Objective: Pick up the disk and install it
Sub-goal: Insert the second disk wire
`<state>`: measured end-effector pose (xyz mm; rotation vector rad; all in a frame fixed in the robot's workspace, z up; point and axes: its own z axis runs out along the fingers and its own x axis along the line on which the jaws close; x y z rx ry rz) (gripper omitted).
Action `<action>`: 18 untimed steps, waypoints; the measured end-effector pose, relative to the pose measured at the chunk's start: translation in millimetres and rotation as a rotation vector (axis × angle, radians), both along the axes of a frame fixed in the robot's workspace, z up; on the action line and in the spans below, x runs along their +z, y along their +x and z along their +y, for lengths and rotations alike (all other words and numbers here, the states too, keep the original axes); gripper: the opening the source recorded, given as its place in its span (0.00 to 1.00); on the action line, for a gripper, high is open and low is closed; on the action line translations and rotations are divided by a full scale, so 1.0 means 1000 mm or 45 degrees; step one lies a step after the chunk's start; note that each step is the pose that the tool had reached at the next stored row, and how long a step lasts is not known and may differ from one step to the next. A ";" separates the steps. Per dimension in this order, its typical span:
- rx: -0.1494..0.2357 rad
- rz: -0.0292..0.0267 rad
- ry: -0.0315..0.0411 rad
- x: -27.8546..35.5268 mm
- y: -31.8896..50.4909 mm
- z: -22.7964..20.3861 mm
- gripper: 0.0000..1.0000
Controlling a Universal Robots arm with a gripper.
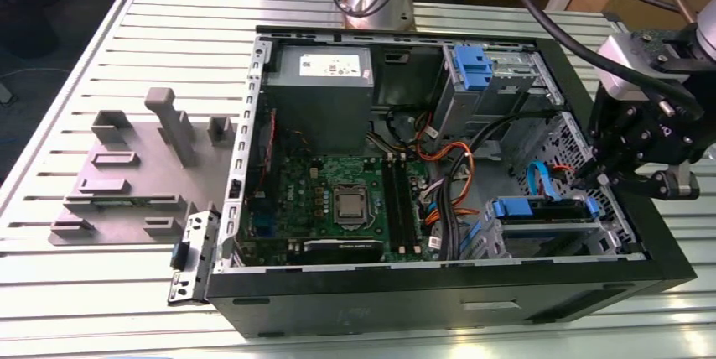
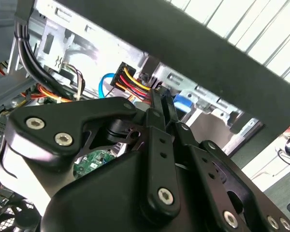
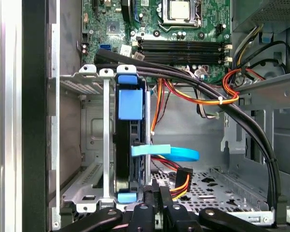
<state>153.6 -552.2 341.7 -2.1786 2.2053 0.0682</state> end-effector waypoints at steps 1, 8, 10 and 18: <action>0.000 -0.0022 -0.0001 0.0000 -0.0028 -0.0001 0.16; 0.000 -0.0112 0.0000 0.0000 -0.0094 -0.0016 0.16; 0.000 -0.0117 0.0000 0.0000 -0.0095 -0.0044 0.16; 0.000 -0.0154 0.0003 0.0000 -0.0104 -0.0151 0.16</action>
